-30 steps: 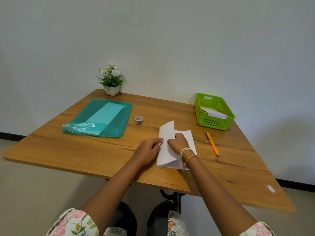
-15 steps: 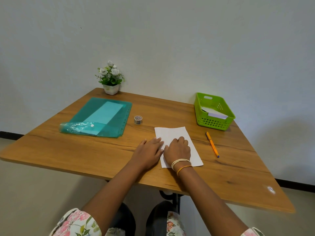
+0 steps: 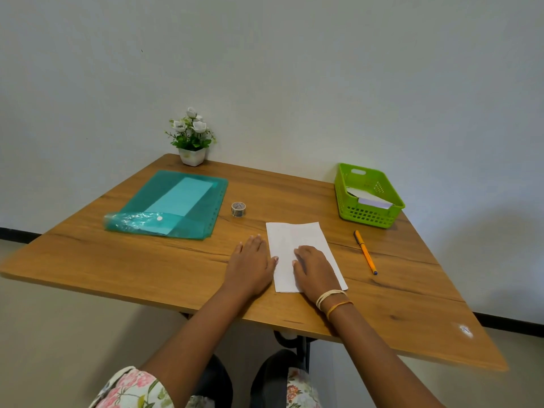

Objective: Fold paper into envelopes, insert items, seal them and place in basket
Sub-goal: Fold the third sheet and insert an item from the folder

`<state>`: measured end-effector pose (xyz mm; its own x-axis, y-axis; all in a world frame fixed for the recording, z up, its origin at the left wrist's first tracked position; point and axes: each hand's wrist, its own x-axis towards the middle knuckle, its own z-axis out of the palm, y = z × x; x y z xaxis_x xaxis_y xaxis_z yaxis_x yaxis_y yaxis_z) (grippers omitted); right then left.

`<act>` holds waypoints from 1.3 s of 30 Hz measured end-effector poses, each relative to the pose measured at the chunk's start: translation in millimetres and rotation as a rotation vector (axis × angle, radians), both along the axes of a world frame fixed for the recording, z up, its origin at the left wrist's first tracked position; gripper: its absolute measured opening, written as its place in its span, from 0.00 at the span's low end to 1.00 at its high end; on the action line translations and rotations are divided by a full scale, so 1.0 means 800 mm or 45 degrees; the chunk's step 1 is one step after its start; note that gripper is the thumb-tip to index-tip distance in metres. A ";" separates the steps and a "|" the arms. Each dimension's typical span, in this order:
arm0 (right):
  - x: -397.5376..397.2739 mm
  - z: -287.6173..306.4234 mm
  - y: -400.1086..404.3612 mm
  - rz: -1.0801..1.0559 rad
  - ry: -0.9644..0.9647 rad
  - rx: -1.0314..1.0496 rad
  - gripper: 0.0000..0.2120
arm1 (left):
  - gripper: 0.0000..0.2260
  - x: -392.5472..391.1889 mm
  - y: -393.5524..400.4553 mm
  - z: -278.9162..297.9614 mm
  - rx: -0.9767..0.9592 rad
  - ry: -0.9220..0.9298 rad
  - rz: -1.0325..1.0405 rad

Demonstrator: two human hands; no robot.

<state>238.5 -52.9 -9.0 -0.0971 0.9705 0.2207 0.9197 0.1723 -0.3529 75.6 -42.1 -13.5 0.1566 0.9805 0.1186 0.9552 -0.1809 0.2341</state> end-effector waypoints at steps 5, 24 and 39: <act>-0.015 0.001 0.000 0.022 0.072 -0.007 0.20 | 0.27 0.002 0.003 0.010 -0.126 -0.114 -0.025; -0.041 0.043 0.017 -0.071 1.370 -0.458 0.12 | 0.17 0.009 -0.003 0.041 -0.308 -1.825 0.012; -0.010 0.045 0.034 -0.328 0.293 -0.359 0.18 | 0.18 0.010 -0.004 0.007 0.026 -0.450 -0.214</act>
<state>230.4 -26.0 26.8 0.1764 0.9819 -0.0681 0.8119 -0.1843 -0.5539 83.4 -45.2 -7.8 0.2611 0.9415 0.2130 0.7729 -0.3362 0.5381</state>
